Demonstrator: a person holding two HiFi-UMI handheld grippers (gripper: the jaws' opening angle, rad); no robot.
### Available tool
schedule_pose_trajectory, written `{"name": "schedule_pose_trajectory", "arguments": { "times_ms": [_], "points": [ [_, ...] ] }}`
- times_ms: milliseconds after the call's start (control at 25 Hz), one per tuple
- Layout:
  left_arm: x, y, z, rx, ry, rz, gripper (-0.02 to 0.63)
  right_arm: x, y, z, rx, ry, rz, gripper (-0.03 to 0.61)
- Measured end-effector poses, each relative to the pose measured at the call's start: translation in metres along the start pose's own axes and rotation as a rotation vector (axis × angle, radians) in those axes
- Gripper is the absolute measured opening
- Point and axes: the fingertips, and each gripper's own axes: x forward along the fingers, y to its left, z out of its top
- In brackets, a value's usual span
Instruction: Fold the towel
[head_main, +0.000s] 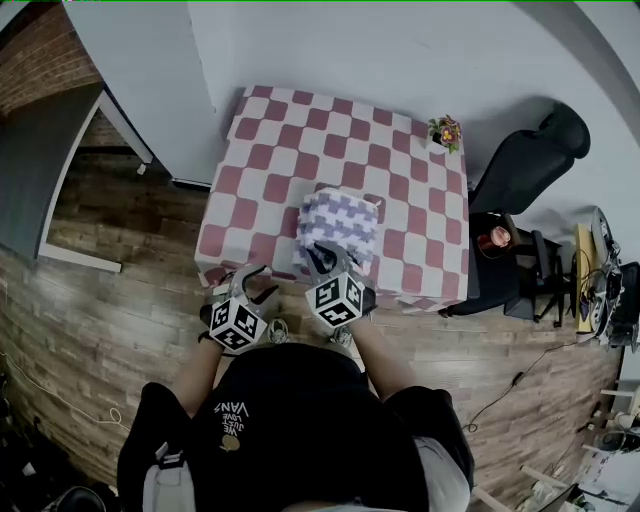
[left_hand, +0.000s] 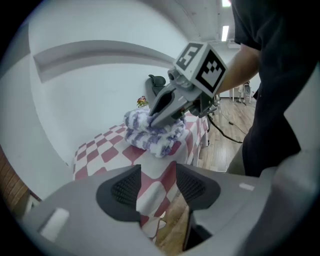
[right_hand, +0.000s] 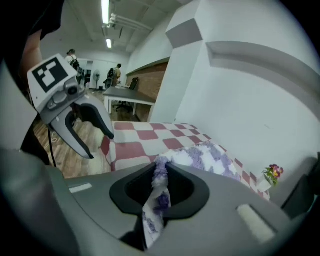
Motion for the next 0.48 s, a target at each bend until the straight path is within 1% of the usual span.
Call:
{"name": "schedule_pose_trajectory", "arguments": {
  "times_ms": [80,160,240,320,480],
  "points": [
    [-0.003,0.003,-0.005,-0.003,-0.003,-0.006,0.193,0.012,0.013,-0.005,-0.062,0.043,0.017,0.061],
    [-0.003,0.005,-0.007,-0.003,-0.008,-0.012,0.193,0.022,0.022,-0.008,-0.099,0.067,0.029,0.061],
    [-0.001,0.007,-0.007,-0.004,-0.013,-0.021,0.193,0.03,0.028,-0.011,-0.096,0.075,0.048,0.063],
    [0.001,0.007,-0.004,-0.001,-0.024,-0.032,0.193,0.034,0.032,-0.013,-0.068,0.077,0.072,0.075],
    [0.006,0.024,0.015,0.028,-0.079,-0.038,0.193,0.034,0.037,-0.012,-0.042,0.063,0.1,0.135]
  ]
}}
